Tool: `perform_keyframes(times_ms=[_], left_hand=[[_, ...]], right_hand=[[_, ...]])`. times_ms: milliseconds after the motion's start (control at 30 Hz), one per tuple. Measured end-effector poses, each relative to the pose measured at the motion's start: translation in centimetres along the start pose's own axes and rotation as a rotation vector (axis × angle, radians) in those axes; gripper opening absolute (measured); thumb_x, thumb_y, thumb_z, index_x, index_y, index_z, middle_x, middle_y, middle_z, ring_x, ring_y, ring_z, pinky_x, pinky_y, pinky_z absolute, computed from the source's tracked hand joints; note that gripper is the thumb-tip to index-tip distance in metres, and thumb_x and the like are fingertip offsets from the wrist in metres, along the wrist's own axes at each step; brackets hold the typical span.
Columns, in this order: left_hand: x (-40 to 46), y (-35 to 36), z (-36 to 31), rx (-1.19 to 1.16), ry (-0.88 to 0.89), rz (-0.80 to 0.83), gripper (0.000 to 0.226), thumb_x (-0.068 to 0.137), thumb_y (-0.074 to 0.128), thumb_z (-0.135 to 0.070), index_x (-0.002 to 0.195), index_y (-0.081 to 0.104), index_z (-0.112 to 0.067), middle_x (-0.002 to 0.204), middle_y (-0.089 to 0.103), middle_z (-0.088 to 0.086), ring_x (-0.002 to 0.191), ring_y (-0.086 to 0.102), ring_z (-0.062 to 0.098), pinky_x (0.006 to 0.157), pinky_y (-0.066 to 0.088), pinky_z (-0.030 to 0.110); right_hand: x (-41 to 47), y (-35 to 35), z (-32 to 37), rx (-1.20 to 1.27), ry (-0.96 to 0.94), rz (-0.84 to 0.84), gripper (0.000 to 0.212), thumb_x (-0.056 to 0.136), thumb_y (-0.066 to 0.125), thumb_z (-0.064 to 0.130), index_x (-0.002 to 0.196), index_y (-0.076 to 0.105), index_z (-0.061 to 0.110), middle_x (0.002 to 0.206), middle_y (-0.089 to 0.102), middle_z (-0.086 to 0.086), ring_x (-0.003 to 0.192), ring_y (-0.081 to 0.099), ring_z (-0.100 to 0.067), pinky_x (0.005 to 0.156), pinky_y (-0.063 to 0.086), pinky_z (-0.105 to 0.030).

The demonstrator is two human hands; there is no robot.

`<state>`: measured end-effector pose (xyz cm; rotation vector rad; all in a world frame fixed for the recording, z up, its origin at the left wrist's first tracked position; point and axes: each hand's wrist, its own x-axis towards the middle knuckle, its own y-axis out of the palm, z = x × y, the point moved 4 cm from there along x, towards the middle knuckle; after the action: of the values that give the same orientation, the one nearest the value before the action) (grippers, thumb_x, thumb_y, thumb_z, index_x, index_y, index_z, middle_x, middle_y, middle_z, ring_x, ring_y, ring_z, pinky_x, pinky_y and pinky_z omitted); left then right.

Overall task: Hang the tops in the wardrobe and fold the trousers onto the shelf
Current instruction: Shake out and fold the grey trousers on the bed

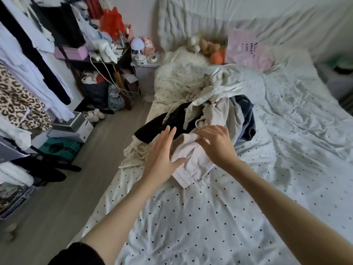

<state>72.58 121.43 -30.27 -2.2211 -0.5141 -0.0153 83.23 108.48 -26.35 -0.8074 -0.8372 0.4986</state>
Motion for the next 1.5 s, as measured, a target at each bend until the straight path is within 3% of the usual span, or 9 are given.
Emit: perform_keyframes(times_ms=[133,333,500,633,867,1000,1133,1333,1500], left_hand=[[0.5,-2.8,-5.5,-0.047,0.101,-0.018,0.051,0.081,0.069,-0.037,0.128,0.052,-0.026,0.125,0.057,-0.010,0.111,0.057,0.011,0.088,0.047,0.019],[-0.4,-3.2,-11.6,-0.045,0.218,0.196,0.051,0.086,0.064,-0.038,0.133,0.049,-0.027,0.126,0.053,-0.008,0.112,0.054,0.011,0.082,0.045,0.023],[-2.8,-2.7,-15.3,-0.180,0.229,0.212,0.027,0.088,0.060,-0.032,0.087,0.062,-0.005,0.077,0.066,0.008,0.071,0.060,0.021,0.066,0.045,0.032],[-3.4,-2.6,-16.0,-0.243,0.127,0.181,0.027,0.087,0.062,-0.024,0.064,0.052,-0.014,0.059,0.054,-0.002,0.055,0.049,0.012,0.051,0.036,0.015],[-1.5,-3.7,-19.3,-0.475,-0.014,0.072,0.027,0.086,0.065,-0.024,0.081,0.066,0.002,0.081,0.070,0.015,0.078,0.066,0.028,0.073,0.053,0.040],[-0.2,-3.6,-22.1,-0.625,-0.018,0.080,0.014,0.087,0.065,-0.018,0.077,0.068,-0.007,0.086,0.072,0.014,0.083,0.069,0.030,0.081,0.055,0.048],[0.7,-4.2,-22.7,-0.799,-0.080,0.057,0.010,0.086,0.066,-0.010,0.078,0.068,-0.015,0.086,0.072,0.008,0.083,0.070,0.024,0.077,0.058,0.038],[2.2,-6.3,-22.2,-0.904,-0.231,-0.053,0.008,0.084,0.064,-0.004,0.078,0.067,-0.009,0.074,0.070,0.004,0.059,0.068,0.011,0.052,0.052,0.019],[2.5,-7.4,-22.2,-0.650,-0.224,-0.143,0.012,0.081,0.066,-0.017,0.070,0.066,-0.016,0.067,0.065,-0.002,0.066,0.061,0.016,0.056,0.046,0.024]], right_hand=[[-0.9,-7.0,1.7,-0.009,0.069,-0.103,0.016,0.078,0.072,0.006,0.094,0.074,0.006,0.093,0.073,-0.007,0.093,0.066,-0.029,0.088,0.043,-0.051],[-4.6,-13.2,3.2,-0.003,0.179,-0.176,0.024,0.080,0.071,0.005,0.104,0.073,0.011,0.098,0.073,-0.004,0.095,0.066,-0.025,0.089,0.045,-0.047],[-8.0,-15.9,4.5,-0.003,0.196,-0.245,0.028,0.077,0.072,-0.001,0.102,0.074,0.012,0.102,0.072,-0.003,0.098,0.066,-0.025,0.087,0.049,-0.047],[-9.8,-16.3,4.4,0.122,0.322,-0.308,0.042,0.084,0.069,0.012,0.123,0.062,0.025,0.122,0.061,0.012,0.105,0.062,-0.011,0.087,0.045,-0.016],[-16.2,-8.8,2.5,-0.006,0.735,0.351,0.107,0.069,0.060,0.073,0.150,0.007,0.028,0.156,0.022,0.006,0.137,0.033,-0.018,0.111,0.026,-0.055],[-15.6,-8.3,1.2,0.079,0.906,0.171,0.083,0.072,0.058,0.070,0.137,0.031,0.025,0.136,0.048,0.000,0.119,0.051,-0.026,0.102,0.035,-0.057],[-14.4,-11.0,0.8,0.010,0.934,0.028,0.020,0.091,0.046,0.038,0.076,0.047,0.024,0.083,0.058,-0.001,0.092,0.061,-0.031,0.093,0.042,-0.045],[-13.9,-18.7,-1.3,-0.183,0.870,-0.145,0.029,0.083,0.052,0.012,0.057,0.039,0.017,0.055,0.044,0.005,0.062,0.048,-0.026,0.096,0.037,-0.039],[-13.0,-21.2,-0.8,-0.220,0.756,-0.123,0.029,0.074,0.050,0.003,0.054,0.034,0.016,0.054,0.037,-0.001,0.060,0.036,-0.024,0.060,0.028,-0.030]])
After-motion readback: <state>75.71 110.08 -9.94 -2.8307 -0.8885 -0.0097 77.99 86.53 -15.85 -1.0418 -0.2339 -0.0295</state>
